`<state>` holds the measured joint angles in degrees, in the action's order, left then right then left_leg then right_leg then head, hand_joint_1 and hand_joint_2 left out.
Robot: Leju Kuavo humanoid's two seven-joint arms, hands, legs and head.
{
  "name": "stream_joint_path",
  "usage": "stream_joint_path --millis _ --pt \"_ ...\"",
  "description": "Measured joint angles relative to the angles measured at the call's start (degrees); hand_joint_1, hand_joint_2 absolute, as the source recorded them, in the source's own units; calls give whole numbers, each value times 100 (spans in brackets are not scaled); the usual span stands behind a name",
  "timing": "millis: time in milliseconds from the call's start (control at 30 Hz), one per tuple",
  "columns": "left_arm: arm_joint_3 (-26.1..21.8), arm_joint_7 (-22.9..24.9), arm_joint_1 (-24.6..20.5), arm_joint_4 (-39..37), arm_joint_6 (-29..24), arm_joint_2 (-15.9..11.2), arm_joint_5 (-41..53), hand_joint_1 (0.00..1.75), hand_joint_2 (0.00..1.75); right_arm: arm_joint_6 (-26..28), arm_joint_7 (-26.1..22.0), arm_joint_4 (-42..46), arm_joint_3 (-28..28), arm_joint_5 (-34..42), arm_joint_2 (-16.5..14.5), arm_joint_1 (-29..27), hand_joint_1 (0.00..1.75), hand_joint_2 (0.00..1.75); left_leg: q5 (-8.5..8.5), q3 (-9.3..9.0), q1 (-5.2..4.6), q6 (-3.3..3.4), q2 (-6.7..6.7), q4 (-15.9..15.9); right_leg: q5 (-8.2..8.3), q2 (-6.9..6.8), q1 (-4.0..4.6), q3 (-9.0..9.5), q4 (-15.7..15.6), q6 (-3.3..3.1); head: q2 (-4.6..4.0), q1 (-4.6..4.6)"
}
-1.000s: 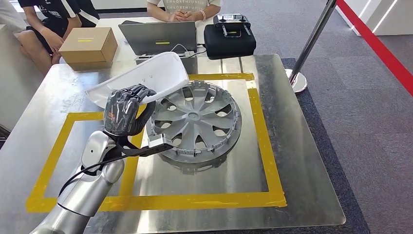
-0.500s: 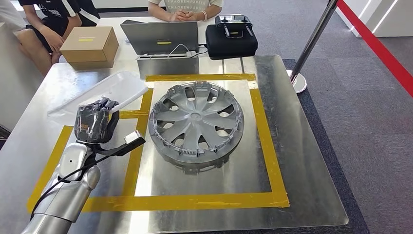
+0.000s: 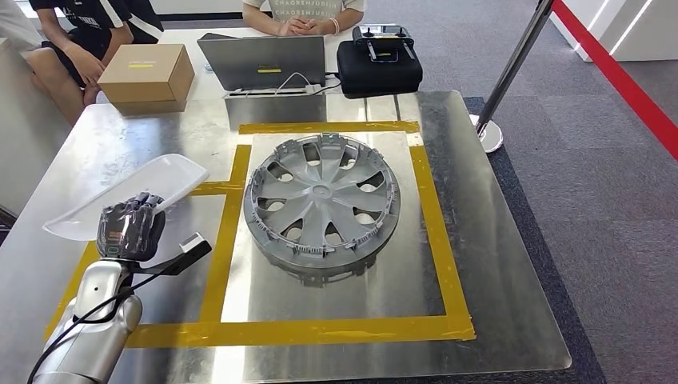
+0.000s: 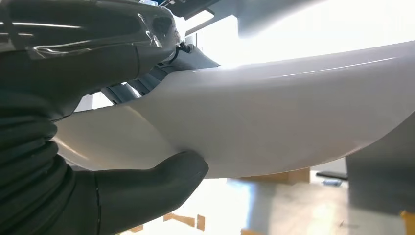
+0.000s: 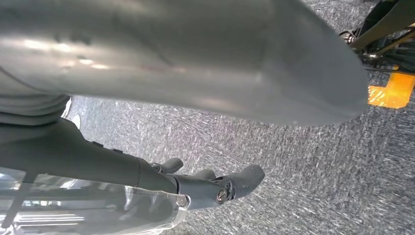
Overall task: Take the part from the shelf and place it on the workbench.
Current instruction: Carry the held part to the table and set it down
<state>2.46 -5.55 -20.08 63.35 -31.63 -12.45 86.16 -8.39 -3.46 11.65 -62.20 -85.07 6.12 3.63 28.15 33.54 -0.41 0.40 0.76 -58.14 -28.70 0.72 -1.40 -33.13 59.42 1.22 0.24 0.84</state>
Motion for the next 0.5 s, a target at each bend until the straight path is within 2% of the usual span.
stream_joint_path --millis 267,400,500 --pt "-201 -16 265 -281 76 47 272 175 175 -4 -44 0 -1 -7 0 2 0 0 0 0 0 0 1 0 0 0 -1 3 -3 0 0 -1" --pt "-245 108 391 -259 192 62 346 2 175 -4 -75 0 0 -63 0 1 0 0 0 0 0 0 0 0 0 0 -1 4 -4 0 0 0" --pt "-322 60 526 -147 195 63 355 0 175 -4 -80 0 0 -79 0 3 0 0 0 -1 0 0 1 0 0 0 -1 3 -4 0 -1 0"
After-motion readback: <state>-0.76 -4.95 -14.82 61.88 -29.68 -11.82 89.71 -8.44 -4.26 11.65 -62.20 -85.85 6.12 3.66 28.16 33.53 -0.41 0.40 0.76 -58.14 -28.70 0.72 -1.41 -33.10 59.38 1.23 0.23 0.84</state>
